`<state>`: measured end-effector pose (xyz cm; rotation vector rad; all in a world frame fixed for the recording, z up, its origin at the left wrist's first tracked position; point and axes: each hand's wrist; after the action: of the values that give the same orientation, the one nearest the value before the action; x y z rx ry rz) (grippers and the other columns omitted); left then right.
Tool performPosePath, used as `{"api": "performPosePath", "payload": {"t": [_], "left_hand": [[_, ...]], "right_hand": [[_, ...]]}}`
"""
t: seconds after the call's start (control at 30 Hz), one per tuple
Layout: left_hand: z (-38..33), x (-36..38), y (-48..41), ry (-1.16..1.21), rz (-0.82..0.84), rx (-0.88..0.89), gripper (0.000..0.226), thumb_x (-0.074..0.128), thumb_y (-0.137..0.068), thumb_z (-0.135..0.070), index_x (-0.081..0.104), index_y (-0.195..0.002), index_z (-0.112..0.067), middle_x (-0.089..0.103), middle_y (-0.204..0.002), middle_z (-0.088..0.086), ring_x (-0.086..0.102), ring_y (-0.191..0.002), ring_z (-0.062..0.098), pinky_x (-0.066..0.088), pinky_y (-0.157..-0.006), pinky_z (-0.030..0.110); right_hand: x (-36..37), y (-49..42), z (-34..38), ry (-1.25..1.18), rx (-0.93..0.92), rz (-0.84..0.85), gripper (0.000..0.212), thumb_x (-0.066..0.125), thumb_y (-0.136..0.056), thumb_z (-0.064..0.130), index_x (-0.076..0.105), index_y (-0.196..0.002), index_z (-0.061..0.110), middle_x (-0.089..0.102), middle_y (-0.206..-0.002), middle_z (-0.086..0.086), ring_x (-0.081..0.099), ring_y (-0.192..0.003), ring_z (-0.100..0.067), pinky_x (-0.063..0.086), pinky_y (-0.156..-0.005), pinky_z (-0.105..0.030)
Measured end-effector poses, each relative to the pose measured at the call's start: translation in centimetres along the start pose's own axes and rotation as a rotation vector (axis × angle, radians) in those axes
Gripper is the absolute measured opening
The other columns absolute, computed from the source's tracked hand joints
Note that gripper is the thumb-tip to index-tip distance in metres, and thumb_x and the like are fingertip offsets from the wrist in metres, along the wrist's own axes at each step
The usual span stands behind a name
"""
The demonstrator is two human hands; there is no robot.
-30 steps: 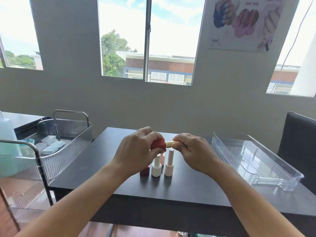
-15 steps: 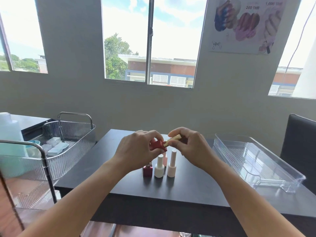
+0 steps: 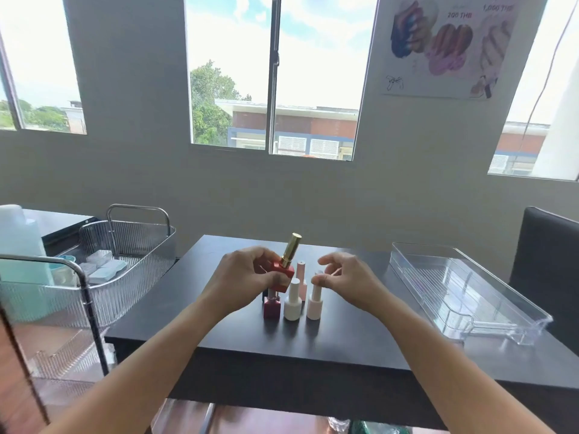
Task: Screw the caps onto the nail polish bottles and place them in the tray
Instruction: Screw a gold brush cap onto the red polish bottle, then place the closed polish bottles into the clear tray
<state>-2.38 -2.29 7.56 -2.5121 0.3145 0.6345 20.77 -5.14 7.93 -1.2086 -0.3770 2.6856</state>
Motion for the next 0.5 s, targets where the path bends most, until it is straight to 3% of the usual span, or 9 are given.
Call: {"api": "performPosePath", "payload": {"t": [0.23, 0.4, 0.5], "left_hand": [[0.2, 1.0, -0.2, 0.033, 0.005, -0.052, 0.025, 0.088, -0.07, -0.021, 0.071, -0.083, -0.034, 0.077, -0.076, -0.02, 0.074, -0.066, 0.002, 0.053, -0.055, 0.012], [-0.5, 1.6, -0.4, 0.054, 0.03, -0.086, 0.028, 0.089, -0.059, -0.033, 0.072, -0.082, -0.034, 0.077, -0.074, -0.016, 0.074, -0.066, 0.003, 0.06, -0.062, 0.023], [-1.4, 2.2, -0.7, 0.085, 0.05, -0.101, 0.027, 0.09, -0.06, -0.032, 0.073, -0.081, -0.033, 0.077, -0.071, -0.013, 0.07, -0.058, 0.001, 0.056, -0.056, 0.021]], "right_hand": [[1.4, 0.2, -0.9, 0.044, 0.02, -0.025, 0.02, 0.074, -0.083, 0.025, 0.07, -0.099, 0.015, 0.069, -0.086, 0.001, 0.06, -0.079, -0.014, 0.045, -0.073, -0.026], [1.4, 0.3, -1.4, 0.029, -0.012, -0.029, 0.008, 0.07, -0.086, 0.02, 0.068, -0.092, 0.015, 0.066, -0.08, 0.005, 0.059, -0.078, -0.015, 0.044, -0.065, -0.019], [0.2, 0.5, -1.8, -0.023, 0.014, -0.001, 0.007, 0.065, -0.087, 0.013, 0.068, -0.092, 0.011, 0.067, -0.082, -0.001, 0.062, -0.08, -0.023, 0.056, -0.072, -0.038]]}}
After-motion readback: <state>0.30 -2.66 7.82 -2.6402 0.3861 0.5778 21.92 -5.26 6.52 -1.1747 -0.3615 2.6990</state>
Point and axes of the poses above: each hand's wrist, its own y-axis away from the middle knuckle, its own x-axis out of the palm, z = x × y
